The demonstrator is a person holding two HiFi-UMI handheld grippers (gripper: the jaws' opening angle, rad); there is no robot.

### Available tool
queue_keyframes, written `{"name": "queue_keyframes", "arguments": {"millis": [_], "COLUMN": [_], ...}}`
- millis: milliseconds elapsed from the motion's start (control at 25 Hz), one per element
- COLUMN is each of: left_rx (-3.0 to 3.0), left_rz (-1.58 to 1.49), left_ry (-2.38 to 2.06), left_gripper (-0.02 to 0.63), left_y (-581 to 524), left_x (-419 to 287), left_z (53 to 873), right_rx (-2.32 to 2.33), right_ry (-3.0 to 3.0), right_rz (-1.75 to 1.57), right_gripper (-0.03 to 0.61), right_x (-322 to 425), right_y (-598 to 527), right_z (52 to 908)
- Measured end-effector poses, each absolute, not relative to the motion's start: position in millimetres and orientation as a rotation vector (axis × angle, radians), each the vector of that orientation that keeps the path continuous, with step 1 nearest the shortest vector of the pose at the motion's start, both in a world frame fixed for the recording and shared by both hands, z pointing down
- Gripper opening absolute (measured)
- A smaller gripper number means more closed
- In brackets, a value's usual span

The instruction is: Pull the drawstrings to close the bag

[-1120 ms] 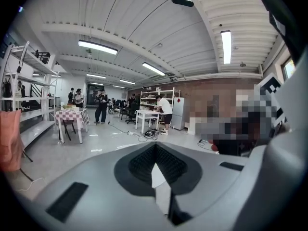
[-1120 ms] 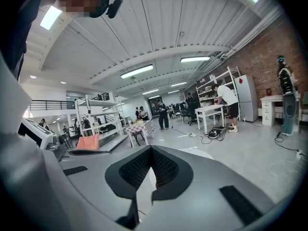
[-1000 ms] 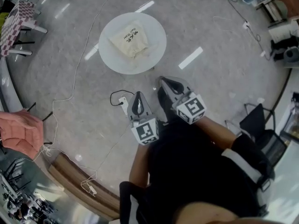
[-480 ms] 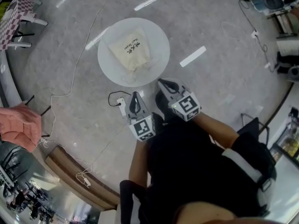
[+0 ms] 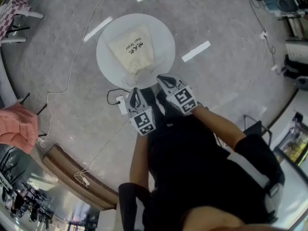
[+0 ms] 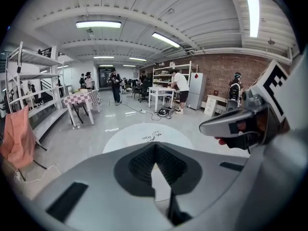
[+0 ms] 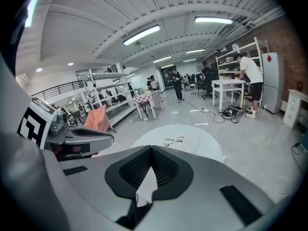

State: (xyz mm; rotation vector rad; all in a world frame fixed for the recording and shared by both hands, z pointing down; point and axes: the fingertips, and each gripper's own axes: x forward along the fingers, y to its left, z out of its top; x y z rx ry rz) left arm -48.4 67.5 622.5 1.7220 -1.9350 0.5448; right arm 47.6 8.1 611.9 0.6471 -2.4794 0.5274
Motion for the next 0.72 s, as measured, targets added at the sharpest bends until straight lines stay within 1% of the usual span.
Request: {"name": "queue_keyframes", "arguments": {"millis": [80,160,320,400,480,720], "left_rx": [1.701,1.686,1.656,1.646,1.644,1.626], "left_rz": [0.546,0.553,0.612,0.637,0.665,0.732], "left_ry": [-1.903,-1.852,-1.746,-1.704,-1.665,-1.552], "left_gripper": [-0.003,-0.003,0.061,0.097,0.115,0.124], "left_y": [68.9,68.8,62.2,58.6,54.5,45.5], "left_x": [-53.9,-56.2,-57.0,-57.6,-59.7,-64.0], "left_z": [638.8,656.0,696.0,713.5,729.6,780.0], "right_rx": [0.607,0.566,0.512,0.466,0.416,0.355], "right_ry": [-2.448,-2.408,-2.308,-2.246,-2.185,-2.041], "right_rz": [0.521,0.517,0.487,0.462,0.443,0.419], "right_gripper": [-0.003,0.026,0.038,0.059,0.064,0.064], "right_x": [39.0,32.5,28.0,26.9,24.6,15.1], "right_y": [10.5,11.9,9.6,12.1,17.8,20.7], "right_z": [625.6,640.3,678.6,701.5,727.1,785.8]}}
